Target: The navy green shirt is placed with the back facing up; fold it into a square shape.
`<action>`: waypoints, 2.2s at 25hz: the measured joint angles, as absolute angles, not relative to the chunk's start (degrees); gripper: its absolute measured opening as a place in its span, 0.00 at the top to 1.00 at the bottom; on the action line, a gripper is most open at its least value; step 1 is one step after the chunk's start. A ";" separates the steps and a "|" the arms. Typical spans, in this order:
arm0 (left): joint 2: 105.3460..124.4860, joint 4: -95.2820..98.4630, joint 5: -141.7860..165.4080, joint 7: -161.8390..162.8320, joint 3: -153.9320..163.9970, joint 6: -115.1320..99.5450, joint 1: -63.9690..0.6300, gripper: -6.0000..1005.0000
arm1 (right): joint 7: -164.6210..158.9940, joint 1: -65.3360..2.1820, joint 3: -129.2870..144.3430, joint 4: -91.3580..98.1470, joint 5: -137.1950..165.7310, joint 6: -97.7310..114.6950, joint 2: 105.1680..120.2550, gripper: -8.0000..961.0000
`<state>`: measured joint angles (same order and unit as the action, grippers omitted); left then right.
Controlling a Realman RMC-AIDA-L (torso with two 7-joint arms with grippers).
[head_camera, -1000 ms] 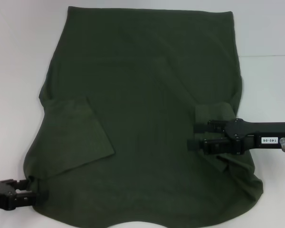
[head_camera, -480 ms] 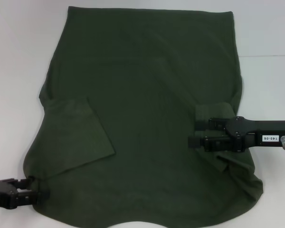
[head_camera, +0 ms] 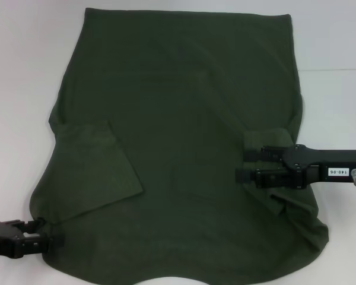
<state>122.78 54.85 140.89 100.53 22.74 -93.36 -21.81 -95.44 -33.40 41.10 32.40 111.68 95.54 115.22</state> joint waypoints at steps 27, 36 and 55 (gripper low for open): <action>122.50 57.57 143.95 103.04 23.69 -94.50 -21.99 0.16 | -95.44 -33.31 39.96 32.38 111.62 95.63 115.22 0.03; 122.90 57.57 144.05 103.08 25.01 -94.15 -22.34 0.16 | -95.45 -33.35 39.97 32.49 111.11 95.63 115.22 0.04; 123.15 58.40 144.16 102.95 26.99 -91.05 -22.79 0.32 | -95.60 -33.31 39.28 32.53 110.92 95.67 115.22 0.04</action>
